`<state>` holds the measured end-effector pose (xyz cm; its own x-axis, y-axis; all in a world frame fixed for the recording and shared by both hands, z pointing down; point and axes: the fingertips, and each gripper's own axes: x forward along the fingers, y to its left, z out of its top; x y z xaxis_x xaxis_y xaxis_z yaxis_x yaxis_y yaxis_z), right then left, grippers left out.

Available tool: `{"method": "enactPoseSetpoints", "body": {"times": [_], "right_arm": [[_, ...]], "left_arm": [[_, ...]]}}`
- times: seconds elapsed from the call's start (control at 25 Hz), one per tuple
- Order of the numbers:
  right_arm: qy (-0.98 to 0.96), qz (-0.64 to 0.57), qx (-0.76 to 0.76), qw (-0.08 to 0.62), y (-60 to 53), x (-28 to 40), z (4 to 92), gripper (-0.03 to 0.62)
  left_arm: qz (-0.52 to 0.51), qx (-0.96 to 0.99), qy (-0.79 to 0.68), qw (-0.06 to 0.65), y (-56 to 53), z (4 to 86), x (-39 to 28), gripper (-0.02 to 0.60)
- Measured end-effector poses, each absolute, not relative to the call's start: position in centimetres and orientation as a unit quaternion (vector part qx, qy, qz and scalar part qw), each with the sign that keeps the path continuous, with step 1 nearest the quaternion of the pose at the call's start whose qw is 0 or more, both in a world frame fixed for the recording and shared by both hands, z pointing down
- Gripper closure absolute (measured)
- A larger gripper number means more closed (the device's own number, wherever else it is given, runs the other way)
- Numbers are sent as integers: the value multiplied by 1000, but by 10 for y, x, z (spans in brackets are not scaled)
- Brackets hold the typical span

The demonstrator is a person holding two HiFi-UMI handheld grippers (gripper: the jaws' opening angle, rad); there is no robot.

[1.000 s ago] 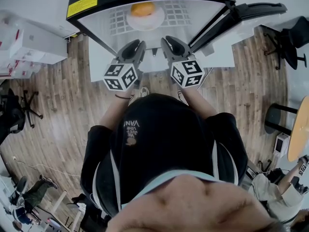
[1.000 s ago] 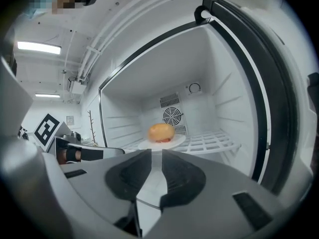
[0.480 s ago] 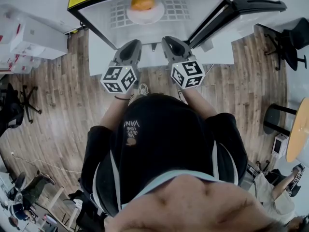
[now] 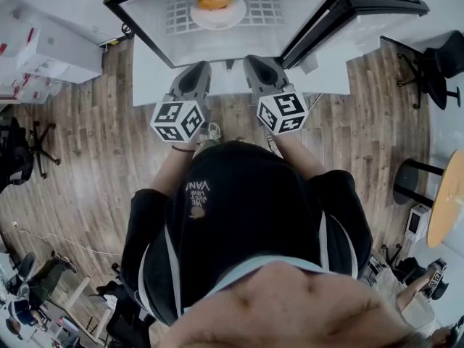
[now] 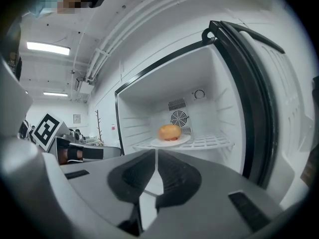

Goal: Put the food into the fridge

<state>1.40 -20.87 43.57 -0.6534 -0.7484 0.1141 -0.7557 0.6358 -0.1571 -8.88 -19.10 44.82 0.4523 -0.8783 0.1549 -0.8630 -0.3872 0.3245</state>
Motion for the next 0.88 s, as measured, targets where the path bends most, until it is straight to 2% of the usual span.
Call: {"method": "enactPoseSetpoints", "body": {"times": [0.88], "right_arm": [[-912, 88, 400, 29, -166, 31, 442, 580]], "left_arm": [[-27, 825, -535, 179, -145, 455, -74, 557]]}}
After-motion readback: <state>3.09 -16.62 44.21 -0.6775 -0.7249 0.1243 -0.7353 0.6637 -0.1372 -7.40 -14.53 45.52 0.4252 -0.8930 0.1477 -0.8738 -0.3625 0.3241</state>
